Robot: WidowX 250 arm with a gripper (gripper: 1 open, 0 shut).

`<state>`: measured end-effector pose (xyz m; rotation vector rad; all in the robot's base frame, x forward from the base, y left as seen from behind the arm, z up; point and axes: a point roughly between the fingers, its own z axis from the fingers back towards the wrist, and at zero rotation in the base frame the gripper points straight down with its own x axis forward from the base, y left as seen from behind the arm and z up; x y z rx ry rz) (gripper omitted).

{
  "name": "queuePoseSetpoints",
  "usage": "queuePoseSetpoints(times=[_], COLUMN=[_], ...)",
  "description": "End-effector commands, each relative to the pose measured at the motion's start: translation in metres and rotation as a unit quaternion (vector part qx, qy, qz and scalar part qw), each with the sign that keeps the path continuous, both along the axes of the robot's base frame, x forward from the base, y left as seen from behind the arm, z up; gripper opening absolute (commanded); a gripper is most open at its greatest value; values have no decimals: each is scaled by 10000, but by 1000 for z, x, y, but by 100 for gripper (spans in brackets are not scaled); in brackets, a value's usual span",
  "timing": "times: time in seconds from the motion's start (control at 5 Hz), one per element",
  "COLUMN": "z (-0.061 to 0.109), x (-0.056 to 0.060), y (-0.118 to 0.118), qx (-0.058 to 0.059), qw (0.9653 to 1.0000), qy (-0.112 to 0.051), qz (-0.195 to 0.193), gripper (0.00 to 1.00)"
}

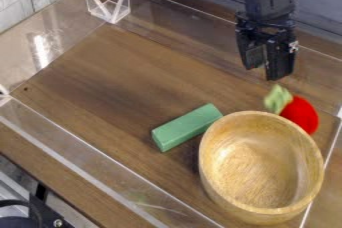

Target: Move the red object to the right side of the table

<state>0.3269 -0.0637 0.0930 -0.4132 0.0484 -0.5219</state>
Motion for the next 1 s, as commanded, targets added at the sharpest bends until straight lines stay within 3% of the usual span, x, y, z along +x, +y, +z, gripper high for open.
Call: queuePoseSetpoints(times=[0.0,0.6,0.8], z=[28,46,63], x=[4,-4,-13], y=[9,32,33], qx=[4,391,601], qw=[9993,9981,9964], qy=[-362,-467,-590], qz=[35,88,63], gripper=[100,100,100])
